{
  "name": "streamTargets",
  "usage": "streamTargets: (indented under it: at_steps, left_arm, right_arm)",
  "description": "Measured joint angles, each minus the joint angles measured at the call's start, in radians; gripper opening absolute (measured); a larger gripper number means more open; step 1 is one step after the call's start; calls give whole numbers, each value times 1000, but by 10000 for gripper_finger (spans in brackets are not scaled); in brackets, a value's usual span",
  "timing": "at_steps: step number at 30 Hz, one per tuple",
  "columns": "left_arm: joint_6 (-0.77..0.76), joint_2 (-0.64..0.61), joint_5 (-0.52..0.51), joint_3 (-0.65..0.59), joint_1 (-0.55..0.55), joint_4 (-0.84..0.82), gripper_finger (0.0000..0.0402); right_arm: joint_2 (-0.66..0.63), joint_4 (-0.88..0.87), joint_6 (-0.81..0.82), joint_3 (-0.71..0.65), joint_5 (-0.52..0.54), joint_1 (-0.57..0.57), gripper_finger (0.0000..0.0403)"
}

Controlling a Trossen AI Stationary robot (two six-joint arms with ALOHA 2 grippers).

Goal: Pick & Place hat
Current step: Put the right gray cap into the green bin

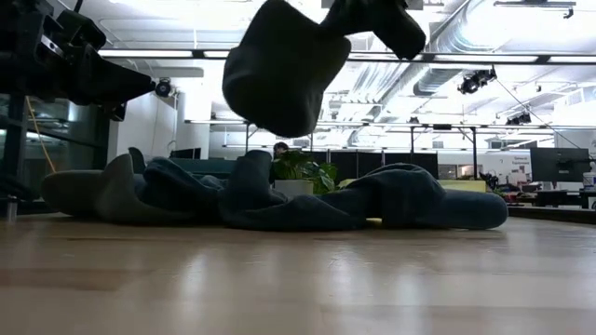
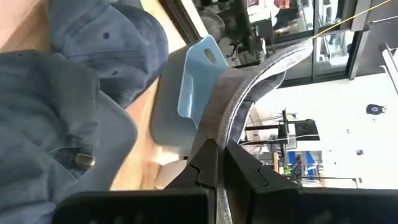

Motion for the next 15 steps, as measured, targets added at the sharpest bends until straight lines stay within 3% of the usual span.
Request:
streamTargets:
  at_steps: [15]
  left_arm:
    - [0, 0, 2, 0, 0, 1, 60]
  right_arm:
    - [0, -7, -26, 71, -23, -1, 3]
